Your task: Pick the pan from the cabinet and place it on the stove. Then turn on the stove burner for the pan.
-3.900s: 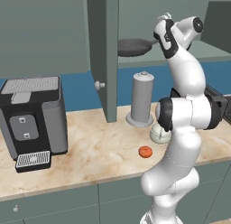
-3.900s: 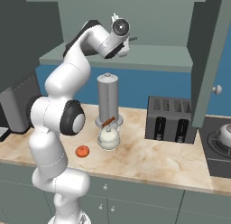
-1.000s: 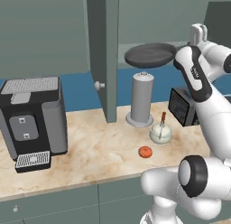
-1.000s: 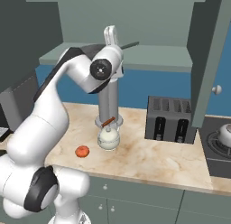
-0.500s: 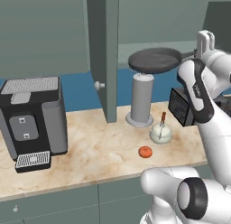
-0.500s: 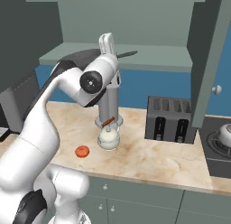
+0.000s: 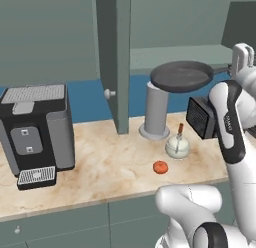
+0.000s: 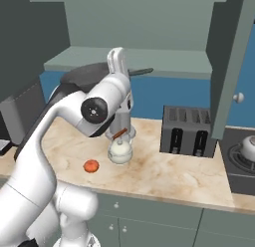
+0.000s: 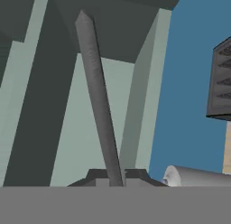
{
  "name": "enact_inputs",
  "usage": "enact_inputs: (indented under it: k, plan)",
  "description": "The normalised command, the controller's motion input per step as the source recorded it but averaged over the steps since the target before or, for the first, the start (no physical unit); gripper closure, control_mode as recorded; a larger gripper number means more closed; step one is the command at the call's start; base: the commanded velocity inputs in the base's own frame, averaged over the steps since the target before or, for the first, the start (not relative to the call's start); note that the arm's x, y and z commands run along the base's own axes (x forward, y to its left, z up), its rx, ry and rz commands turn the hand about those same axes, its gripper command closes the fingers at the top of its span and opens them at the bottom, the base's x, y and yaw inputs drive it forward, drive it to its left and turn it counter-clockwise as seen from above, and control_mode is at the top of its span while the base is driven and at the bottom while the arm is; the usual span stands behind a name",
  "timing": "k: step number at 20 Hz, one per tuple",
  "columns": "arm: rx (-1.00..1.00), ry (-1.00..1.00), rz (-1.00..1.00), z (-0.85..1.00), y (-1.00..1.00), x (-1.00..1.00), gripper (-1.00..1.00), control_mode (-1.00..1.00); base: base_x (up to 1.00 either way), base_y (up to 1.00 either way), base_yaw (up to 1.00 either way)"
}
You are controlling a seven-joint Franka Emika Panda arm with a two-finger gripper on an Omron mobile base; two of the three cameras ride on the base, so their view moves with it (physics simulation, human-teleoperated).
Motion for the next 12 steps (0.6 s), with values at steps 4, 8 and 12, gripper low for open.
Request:
enact_inputs:
  k: [4,8,12]
  plan:
    - [0.0,0.0,0.0,0.0,0.0,0.0,1.0,1.0,-0.63,-0.18,-0.01]
    - [0.0,0.0,0.0,0.0,0.0,0.0,1.0,1.0,-0.56,-0.12,0.0]
    - [0.0,0.0,0.0,0.0,0.0,0.0,1.0,1.0,-0.53,-0.12,0.0]
